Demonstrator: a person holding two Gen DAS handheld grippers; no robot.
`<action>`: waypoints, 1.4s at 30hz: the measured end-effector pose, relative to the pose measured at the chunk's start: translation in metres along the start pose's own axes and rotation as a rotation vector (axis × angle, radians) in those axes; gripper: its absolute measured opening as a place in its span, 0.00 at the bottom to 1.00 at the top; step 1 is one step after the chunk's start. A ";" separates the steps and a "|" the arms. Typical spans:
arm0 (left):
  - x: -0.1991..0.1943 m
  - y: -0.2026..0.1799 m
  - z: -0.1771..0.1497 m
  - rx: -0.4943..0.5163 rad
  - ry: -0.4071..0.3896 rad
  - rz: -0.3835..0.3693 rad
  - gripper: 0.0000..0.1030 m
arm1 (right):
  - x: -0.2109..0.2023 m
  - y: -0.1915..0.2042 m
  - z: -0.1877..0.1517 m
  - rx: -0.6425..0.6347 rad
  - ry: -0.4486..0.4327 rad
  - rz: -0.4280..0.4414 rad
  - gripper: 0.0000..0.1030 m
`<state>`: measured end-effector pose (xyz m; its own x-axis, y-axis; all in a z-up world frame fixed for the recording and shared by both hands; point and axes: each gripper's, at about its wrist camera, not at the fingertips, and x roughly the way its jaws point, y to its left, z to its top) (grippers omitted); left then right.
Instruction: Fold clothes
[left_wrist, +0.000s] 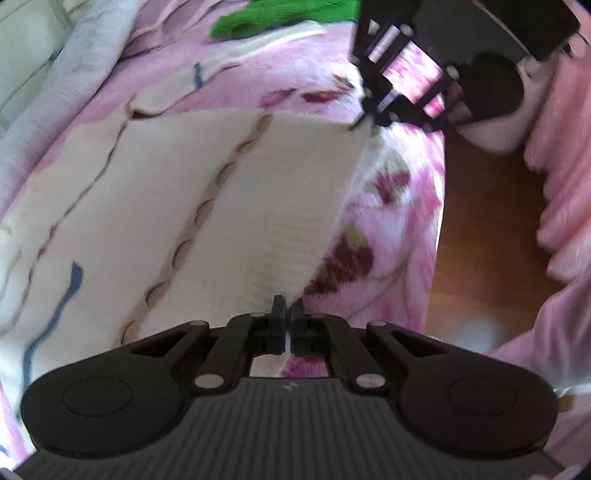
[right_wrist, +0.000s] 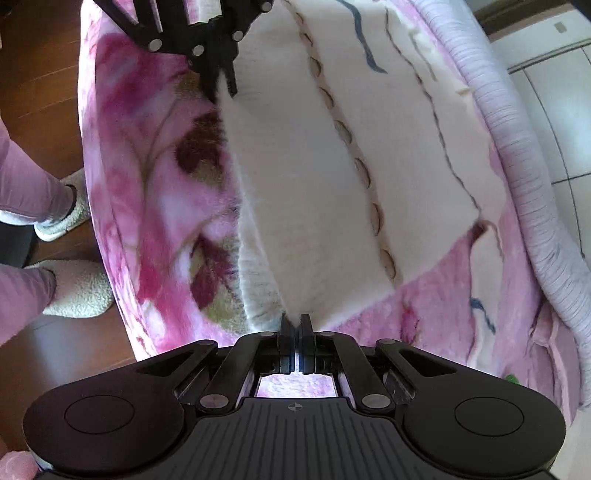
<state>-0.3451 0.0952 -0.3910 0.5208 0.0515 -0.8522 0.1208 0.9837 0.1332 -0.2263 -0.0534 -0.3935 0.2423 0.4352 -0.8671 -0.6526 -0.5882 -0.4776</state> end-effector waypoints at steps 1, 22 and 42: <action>-0.004 0.007 0.000 -0.062 -0.001 -0.024 0.06 | -0.001 -0.007 0.003 0.039 0.015 0.022 0.08; -0.094 0.151 -0.184 -1.398 0.024 0.233 0.17 | 0.044 -0.139 -0.044 1.592 0.049 0.406 0.62; -0.094 0.116 -0.164 -1.149 0.072 0.362 0.15 | 0.051 -0.148 -0.004 1.327 0.139 0.237 0.15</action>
<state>-0.5192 0.2331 -0.3784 0.3166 0.3294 -0.8895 -0.8639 0.4875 -0.1270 -0.1148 0.0533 -0.3672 0.0465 0.2980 -0.9534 -0.8640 0.4910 0.1113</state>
